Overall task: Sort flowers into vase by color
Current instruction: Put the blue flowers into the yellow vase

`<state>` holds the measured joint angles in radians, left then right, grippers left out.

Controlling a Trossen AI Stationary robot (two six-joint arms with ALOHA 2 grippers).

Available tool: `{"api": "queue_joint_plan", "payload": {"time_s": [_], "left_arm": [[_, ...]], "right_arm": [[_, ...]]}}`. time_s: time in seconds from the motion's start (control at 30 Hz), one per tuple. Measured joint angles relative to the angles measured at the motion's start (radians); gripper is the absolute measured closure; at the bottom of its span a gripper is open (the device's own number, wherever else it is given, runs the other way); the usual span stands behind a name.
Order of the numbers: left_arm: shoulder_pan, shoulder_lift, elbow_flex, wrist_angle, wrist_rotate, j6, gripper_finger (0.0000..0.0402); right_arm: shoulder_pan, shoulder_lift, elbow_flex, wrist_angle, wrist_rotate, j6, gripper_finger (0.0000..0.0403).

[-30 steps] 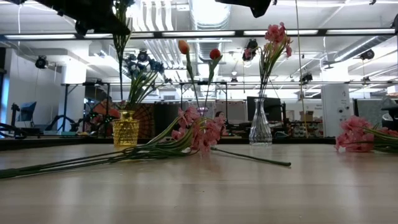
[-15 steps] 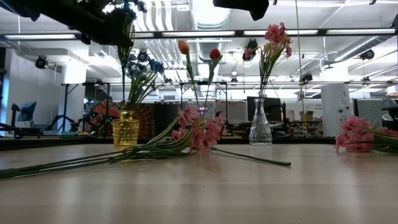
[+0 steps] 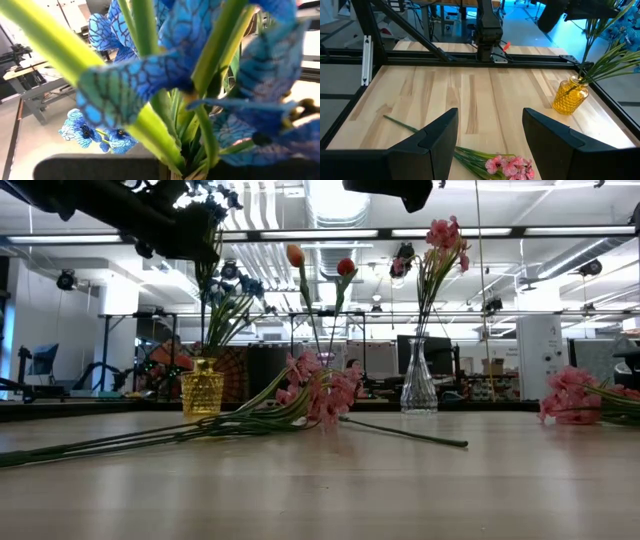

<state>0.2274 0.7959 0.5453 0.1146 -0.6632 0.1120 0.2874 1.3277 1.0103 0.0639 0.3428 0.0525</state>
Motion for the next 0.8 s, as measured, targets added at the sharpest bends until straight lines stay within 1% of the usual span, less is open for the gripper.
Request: {"api": "queue_joint_plan", "payload": {"time_s": [0.47, 0.8], "left_arm": [[0.023, 0.028, 0.000, 0.006, 0.001, -0.003, 0.0391], [0.051, 0.033, 0.000, 0.003, 0.001, -0.048, 0.0391]], "right_arm": [[0.000, 0.000, 0.000, -0.002, 0.000, 0.000, 0.0188], [0.000, 0.000, 0.000, -0.002, 0.000, 0.000, 0.0188]]}}
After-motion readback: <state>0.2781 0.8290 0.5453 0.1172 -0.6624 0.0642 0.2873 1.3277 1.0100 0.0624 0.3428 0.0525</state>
